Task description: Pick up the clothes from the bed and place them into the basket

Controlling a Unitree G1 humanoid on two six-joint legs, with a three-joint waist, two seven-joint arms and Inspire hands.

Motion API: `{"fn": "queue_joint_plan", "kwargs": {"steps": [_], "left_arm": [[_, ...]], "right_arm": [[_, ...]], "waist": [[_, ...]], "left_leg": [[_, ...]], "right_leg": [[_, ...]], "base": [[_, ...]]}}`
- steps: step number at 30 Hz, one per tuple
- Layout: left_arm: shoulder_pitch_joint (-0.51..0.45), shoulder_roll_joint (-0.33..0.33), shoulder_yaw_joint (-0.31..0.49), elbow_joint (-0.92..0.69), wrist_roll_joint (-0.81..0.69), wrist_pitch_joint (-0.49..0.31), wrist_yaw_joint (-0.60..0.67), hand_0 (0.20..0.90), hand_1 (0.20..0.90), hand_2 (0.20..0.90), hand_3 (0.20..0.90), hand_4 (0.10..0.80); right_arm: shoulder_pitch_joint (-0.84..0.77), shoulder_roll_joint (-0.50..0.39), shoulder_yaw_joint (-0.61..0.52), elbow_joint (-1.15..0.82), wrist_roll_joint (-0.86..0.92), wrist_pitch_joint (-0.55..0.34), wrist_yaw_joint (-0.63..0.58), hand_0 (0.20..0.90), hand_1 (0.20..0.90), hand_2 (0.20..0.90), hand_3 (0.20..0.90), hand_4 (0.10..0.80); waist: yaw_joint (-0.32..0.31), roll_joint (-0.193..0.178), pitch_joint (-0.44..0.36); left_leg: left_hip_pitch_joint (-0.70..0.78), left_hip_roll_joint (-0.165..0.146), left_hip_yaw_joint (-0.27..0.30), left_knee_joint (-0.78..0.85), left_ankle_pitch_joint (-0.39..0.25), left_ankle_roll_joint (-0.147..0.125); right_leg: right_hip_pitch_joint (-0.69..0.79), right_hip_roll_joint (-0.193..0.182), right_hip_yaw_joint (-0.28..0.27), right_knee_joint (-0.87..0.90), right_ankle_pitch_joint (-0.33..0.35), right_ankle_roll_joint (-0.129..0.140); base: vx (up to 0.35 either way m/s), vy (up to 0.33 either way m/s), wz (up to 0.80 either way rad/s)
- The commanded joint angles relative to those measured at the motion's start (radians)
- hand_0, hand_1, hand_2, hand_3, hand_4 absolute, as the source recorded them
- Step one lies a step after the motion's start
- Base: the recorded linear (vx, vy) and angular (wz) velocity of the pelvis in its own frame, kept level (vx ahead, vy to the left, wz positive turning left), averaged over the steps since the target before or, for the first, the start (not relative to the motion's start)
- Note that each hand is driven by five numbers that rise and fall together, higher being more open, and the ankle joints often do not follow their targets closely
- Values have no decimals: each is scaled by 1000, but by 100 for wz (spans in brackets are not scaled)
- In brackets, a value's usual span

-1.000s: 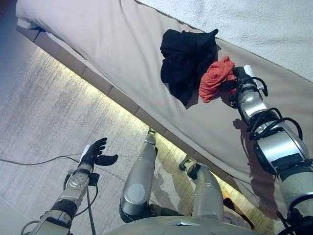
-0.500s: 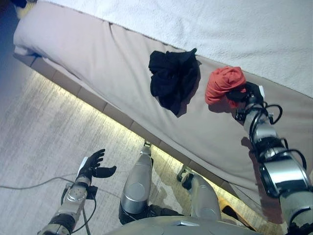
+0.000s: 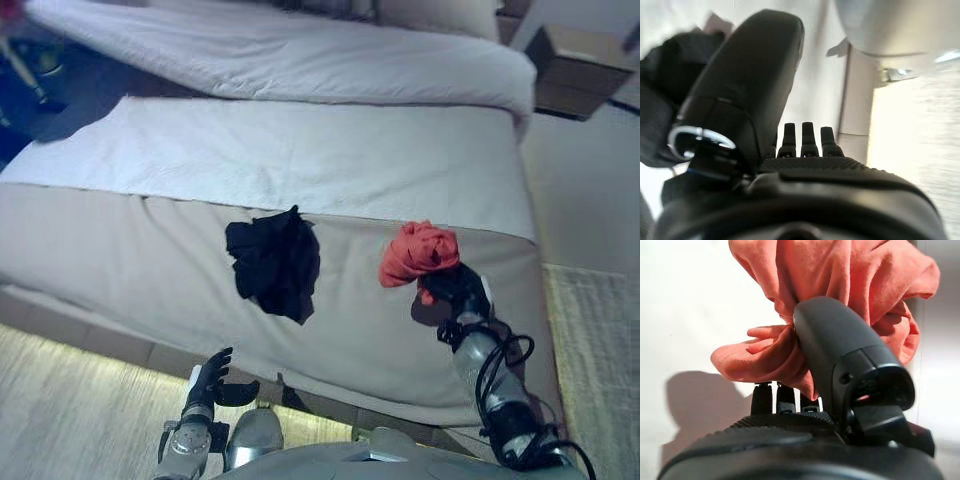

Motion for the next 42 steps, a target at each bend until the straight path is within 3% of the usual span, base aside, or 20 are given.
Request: {"fn": "queue_joint_plan", "kwargs": {"steps": [1, 2, 4, 9, 10, 12, 14, 17, 18, 21, 22, 23, 24, 27, 30, 32, 34, 35, 37, 42], "left_arm": [[14, -30, -9, -13, -24, -18, 32, 900, 900, 900, 900, 800], [13, -29, -10, -13, -23, -19, 31, 900, 900, 900, 900, 800], [-18, -6, -31, -18, 16, -14, 7, 900, 900, 900, 900, 800], [-87, 49, -87, 2, 4, 16, -6, 900, 900, 900, 900, 800], [-97, 55, -92, 16, -2, 29, -3, 900, 900, 900, 900, 800], [-89, 61, -81, 16, 37, 43, -10, 900, 900, 900, 900, 800], [-84, 70, -77, 20, 38, 46, -3, 900, 900, 900, 900, 800], [-108, 73, -79, 36, -5, 59, 9, 900, 900, 900, 900, 800], [-113, 70, -77, 44, -14, 60, 11, 900, 900, 900, 900, 800], [-121, 55, -81, 55, -14, 53, 8, 900, 900, 900, 900, 800], [-122, 53, -84, 56, -11, 48, 10, 900, 900, 900, 900, 800], [-121, 51, -89, 60, -1, 40, 9, 900, 900, 900, 900, 800], [-124, 48, -94, 67, -3, 32, 18, 900, 900, 900, 900, 800], [-129, 34, -92, 63, 6, 25, 9, 900, 900, 900, 900, 800], [-141, 22, -103, 73, 15, -3, -3, 900, 900, 900, 900, 800], [-141, 12, -106, 75, -6, -20, -10, 900, 900, 900, 900, 800], [-118, -1, -107, 76, -31, -51, -12, 900, 900, 900, 900, 800], [-104, -6, -106, 79, -32, -69, -11, 900, 900, 900, 900, 800], [-84, -10, -113, 81, -14, -75, -19, 900, 900, 900, 900, 800], [-102, -6, -138, 117, 6, -43, 6, 900, 900, 900, 900, 800]], "right_arm": [[-21, -54, -18, -111, 7, -100, -44, 300, 300, 300, 200, 100], [-20, -53, -19, -110, 7, -98, -47, 300, 300, 300, 200, 100], [7, -31, -38, -90, 23, -117, -75, 300, 300, 300, 200, 100], [40, -20, -57, -60, 37, -163, -126, 300, 300, 300, 200, 100], [42, -17, -65, -47, 39, -165, -129, 300, 300, 300, 200, 100], [36, -14, -64, -33, 50, -164, -138, 300, 300, 300, 200, 100], [22, -16, -43, -16, 60, -157, -132, 300, 300, 300, 200, 100], [3, -12, -17, 20, 57, -151, -132, 300, 300, 300, 200, 100], [-4, -8, -6, 39, 48, -152, -131, 300, 300, 300, 200, 100], [-54, 7, 22, 121, 32, -147, -126, 300, 300, 300, 200, 100], [-71, 13, 29, 143, 25, -144, -127, 300, 300, 300, 200, 100], [-88, 19, 38, 166, 26, -142, -126, 300, 300, 300, 200, 100], [-104, 27, 52, 190, 13, -138, -124, 300, 300, 300, 200, 100], [-123, 23, 87, 209, 36, -124, -131, 300, 300, 300, 200, 100], [-132, 1, 85, 232, 51, -117, -110, 300, 300, 300, 200, 100], [-135, -13, 69, 251, 78, -107, -98, 300, 300, 300, 200, 100], [-157, -30, 72, 286, 91, -94, -63, 300, 300, 300, 200, 100], [-177, -32, 86, 298, 102, -85, -61, 300, 300, 300, 200, 100], [-209, -28, 98, 332, 122, -77, -83, 300, 300, 300, 200, 100], [-214, -13, 82, 385, 146, -71, -83, 300, 300, 300, 200, 100]], "waist": [[15, 37, -47], [16, 38, -46], [-21, 57, -44], [-69, 70, -34], [-75, 72, -36], [-63, 80, -39], [-33, 100, -51], [7, 115, -87], [26, 113, -98], [94, 98, -121], [112, 91, -123], [129, 82, -123], [142, 69, -124], [138, 54, -113], [121, 47, -100], [119, 44, -88], [163, 45, -69], [184, 54, -71], [191, 72, -80], [182, 96, -105]], "left_leg": [[-13, -116, -208, 84, -186, 43], [-8, -116, -205, 80, -187, 44], [31, -99, -148, 16, -186, 60], [49, -127, -114, -42, -187, 80], [58, -133, -87, -66, -182, 78], [66, -125, -24, -88, -167, 75], [55, -104, 58, -103, -139, 79], [12, -93, 122, -100, -119, 97], [3, -90, 153, -98, -118, 98], [-6, -79, 245, -113, -123, 92], [-11, -75, 270, -116, -116, 90], [-10, -66, 296, -119, -112, 81], [-24, -46, 331, -104, -99, 58], [-56, 9, 365, -73, -64, 14], [-80, 37, 365, -44, -53, -11], [-103, 36, 342, 7, -44, -12], [-122, -58, 88, 43, -77, -4], [-112, -78, 13, 0, -62, -1], [-67, -64, 21, -58, -45, -6], [-23, -65, 21, -124, -22, -8]], "right_leg": [[-50, 8, 117, 69, 46, 16], [-50, 7, 120, 70, 46, 17], [-84, -28, 132, 88, 73, 61], [-169, -102, 139, 71, 194, 114], [-194, -124, 105, 75, 236, 123], [-228, -126, 4, 145, 241, 120], [-208, -108, -101, 252, 176, 95], [-149, -85, -190, 342, 84, 58], [-118, -96, -232, 351, 67, 54], [-2, -167, -357, 348, 45, 86], [34, -170, -388, 320, 39, 92], [71, -157, -414, 274, 19, 95], [107, -116, -428, 168, 1, 94], [119, -50, -391, 29, -1, 72], [110, -16, -367, -28, 9, 47], [84, -18, -364, -35, 42, 32], [64, -19, -272, -34, 59, 27], [52, -10, -240, -32, 57, 22], [45, -2, -228, -40, 55, 16], [50, 6, -234, -24, 40, 18]], "base": [[-104, 134, -211], [-167, 189, -200], [-196, 214, -68], [-169, 195, -49], [-215, 223, -55], [-227, 173, -80], [-333, 154, -128], [-328, 74, -122], [-243, -15, -117], [-230, -106, -133], [-237, -208, -144], [-241, -293, -134], [-210, -348, -130], [-164, -267, -116], [-109, -133, -113], [-141, -67, -63], [-77, -10, -39], [-27, 25, -110], [-5, 54, -149], [28, 43, -56]]}}
